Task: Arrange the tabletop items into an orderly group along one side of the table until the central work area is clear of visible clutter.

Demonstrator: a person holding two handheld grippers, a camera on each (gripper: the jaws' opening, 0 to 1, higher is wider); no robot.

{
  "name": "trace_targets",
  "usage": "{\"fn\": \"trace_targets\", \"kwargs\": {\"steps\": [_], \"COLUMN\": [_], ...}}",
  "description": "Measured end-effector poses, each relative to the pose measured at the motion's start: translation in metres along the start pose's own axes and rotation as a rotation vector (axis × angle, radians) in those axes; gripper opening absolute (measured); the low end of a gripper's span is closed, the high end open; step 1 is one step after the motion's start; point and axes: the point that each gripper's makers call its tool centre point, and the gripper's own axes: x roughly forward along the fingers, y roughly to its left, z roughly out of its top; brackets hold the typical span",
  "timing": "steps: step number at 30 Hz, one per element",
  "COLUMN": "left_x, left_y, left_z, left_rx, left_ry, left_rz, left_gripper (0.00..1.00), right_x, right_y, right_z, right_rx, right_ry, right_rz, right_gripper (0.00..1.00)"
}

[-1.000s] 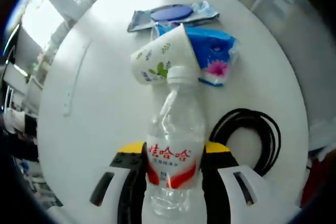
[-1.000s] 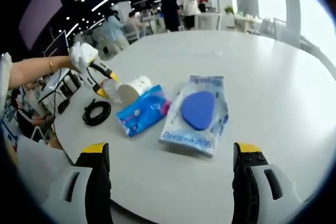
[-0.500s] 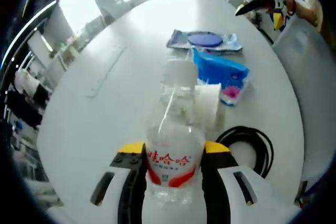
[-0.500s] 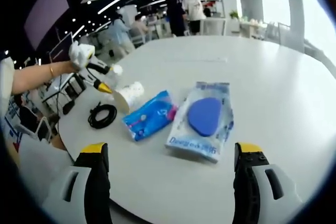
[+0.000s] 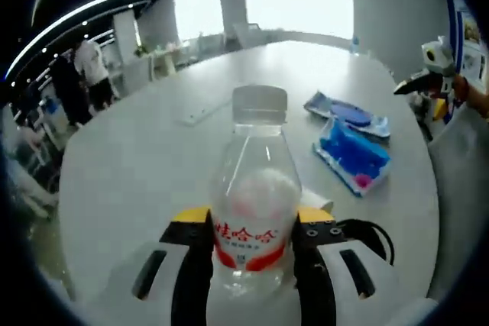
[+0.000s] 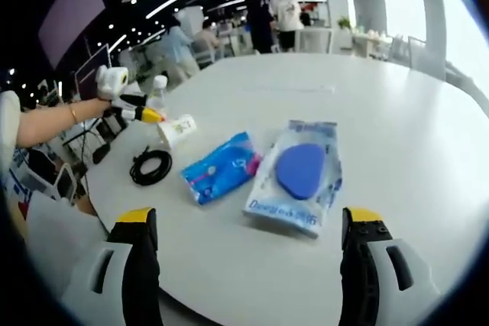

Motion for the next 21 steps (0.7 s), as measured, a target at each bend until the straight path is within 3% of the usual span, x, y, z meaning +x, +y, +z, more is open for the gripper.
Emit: {"fn": "trace_targets", "kwargs": {"steps": [3,7,14,18,21], "left_x": [-0.002,-0.002,-0.005,-0.008,-0.013], "left_y": [0.006,0.007,0.012,0.011,0.016], "left_z": [0.0,0.001,0.001,-0.001,-0.002], "left_rx": [-0.063,-0.081,-0.124,-0.133,-0.206], "left_ry": [-0.035,-0.082,-0.115,-0.133,-0.16], "left_rz": [0.053,0.13,0.301,0.353,0.395], "left_gripper": [0.37,0.37,0.37,0.37,0.36], "right_x": [0.0,0.001,0.0,0.0,0.0], "right_y": [0.0,0.001,0.001,0.001,0.004], "right_z": [0.0,-0.002,-0.003,-0.002,-0.003], "right_rx": [-0.001,-0.006,-0.007,-0.005,-0.009], "right_ry": [0.003,0.01,0.01,0.006,0.011], "right_rz": [0.0,0.001,0.0,-0.001,0.009], "right_gripper": [0.99,0.99,0.99,0.99,0.99]}}
